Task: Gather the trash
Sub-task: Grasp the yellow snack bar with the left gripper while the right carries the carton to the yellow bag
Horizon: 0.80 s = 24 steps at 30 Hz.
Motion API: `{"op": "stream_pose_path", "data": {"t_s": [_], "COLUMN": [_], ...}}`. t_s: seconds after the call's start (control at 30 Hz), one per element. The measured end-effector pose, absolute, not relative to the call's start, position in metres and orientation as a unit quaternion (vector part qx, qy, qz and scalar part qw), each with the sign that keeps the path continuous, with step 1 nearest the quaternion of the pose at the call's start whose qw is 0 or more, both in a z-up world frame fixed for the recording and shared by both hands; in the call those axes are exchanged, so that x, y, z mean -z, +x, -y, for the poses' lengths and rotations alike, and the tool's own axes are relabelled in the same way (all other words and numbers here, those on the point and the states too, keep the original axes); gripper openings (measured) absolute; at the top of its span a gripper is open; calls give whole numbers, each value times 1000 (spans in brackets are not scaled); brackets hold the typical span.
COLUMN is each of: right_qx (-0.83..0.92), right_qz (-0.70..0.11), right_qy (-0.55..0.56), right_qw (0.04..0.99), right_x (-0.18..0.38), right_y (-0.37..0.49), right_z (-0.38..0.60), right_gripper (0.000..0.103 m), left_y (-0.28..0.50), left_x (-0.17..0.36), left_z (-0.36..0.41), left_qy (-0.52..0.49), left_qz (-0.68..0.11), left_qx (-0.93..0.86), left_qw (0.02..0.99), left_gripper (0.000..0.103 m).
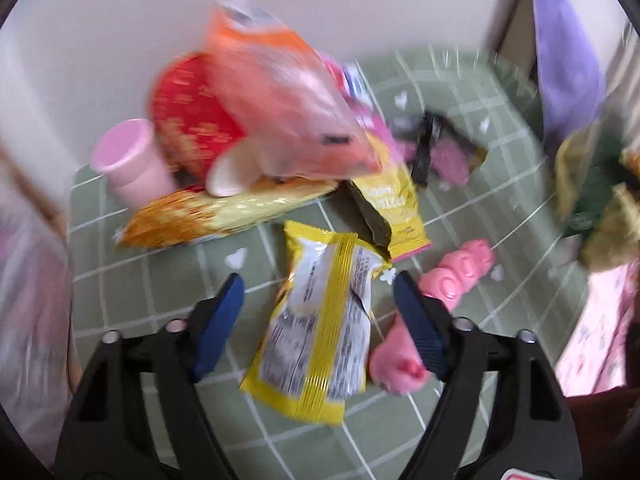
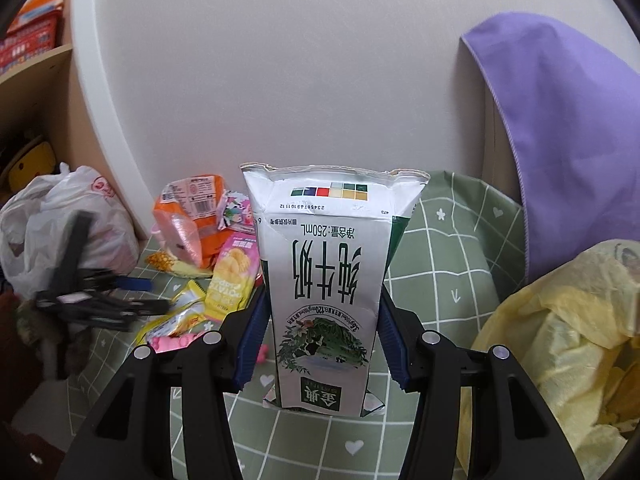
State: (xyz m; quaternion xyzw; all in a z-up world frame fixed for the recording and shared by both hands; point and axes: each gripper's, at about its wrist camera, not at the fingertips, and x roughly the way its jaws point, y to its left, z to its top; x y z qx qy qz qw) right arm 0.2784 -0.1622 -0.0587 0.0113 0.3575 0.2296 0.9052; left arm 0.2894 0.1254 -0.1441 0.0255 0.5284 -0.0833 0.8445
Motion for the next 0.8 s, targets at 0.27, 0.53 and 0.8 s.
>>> {"op": "stream_pose_path", "data": {"t_s": [0.27,0.53,0.8], "right_qx": [-207,-187,-153], "right_qz": [-327,-293,-224], "right_qy": [10,17,10], "right_qw": [922,938,962], "right_x": [31,9,-38], "right_y": [249,235,212], "right_z": [198,230,269], "right_gripper": [49,49,49], "left_y": [296,258,268], "left_x": [151,62,-7], "left_z": [-119,-78,12], "left_qy": [-5,-5,29], "left_qz": [-542,-417,-324], "left_qx": [50,60,168], "left_qw": [839,907,931], "left_gripper": [29,29,29]}}
